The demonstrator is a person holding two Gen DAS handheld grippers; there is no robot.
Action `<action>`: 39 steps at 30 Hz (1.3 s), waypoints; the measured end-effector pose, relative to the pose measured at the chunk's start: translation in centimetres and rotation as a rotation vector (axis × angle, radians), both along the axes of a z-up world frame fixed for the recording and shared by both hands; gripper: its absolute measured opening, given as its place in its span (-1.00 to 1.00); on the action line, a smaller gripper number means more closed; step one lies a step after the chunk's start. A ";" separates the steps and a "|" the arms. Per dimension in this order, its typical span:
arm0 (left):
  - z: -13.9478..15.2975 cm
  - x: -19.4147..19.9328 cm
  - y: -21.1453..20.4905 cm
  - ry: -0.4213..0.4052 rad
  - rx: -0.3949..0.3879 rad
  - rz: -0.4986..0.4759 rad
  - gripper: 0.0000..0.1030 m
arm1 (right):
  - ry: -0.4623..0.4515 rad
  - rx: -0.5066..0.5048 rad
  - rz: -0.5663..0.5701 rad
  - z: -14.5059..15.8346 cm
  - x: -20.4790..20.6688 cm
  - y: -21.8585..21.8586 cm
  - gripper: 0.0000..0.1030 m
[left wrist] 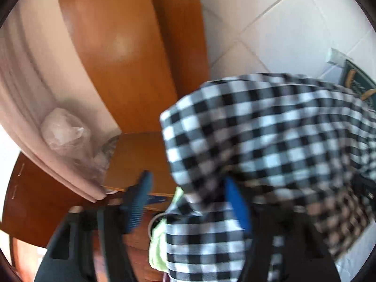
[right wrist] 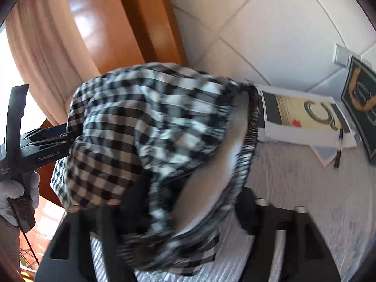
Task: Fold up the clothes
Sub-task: 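Lower the pants onto the folded clothes stack and open both tools, then withdraw both open tools from the stacked pants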
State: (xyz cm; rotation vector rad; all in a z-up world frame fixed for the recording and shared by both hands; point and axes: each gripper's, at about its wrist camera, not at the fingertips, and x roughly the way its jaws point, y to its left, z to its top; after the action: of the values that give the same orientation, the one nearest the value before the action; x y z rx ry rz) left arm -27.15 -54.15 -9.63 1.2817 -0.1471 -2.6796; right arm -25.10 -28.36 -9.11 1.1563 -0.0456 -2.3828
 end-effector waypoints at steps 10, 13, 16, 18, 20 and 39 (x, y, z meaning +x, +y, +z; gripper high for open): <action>3.9 3.7 -1.3 0.114 0.059 0.063 0.51 | 0.055 -0.070 -0.038 2.2 1.6 2.2 0.80; 4.8 4.8 -1.2 0.124 0.093 0.058 0.51 | 0.103 -0.063 -0.046 3.7 2.6 2.7 0.81; 5.3 6.0 -0.2 0.111 0.128 0.050 0.51 | 0.128 -0.064 -0.070 4.6 3.4 3.2 0.81; 5.2 6.9 0.8 0.080 0.166 0.041 0.50 | 0.124 -0.067 -0.076 5.0 3.9 3.5 0.82; 5.0 7.8 2.0 0.057 0.199 0.026 0.50 | 0.132 -0.060 -0.072 5.5 5.3 3.4 0.90; 4.0 13.6 8.7 0.013 0.172 -0.025 0.50 | 0.147 0.079 -0.041 4.4 11.2 2.0 0.99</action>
State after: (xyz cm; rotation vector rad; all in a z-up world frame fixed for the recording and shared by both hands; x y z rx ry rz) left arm -13.50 -45.45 -5.62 1.3169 0.0708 -2.7720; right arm -13.87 -26.41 -4.67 1.0206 0.0757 -2.5190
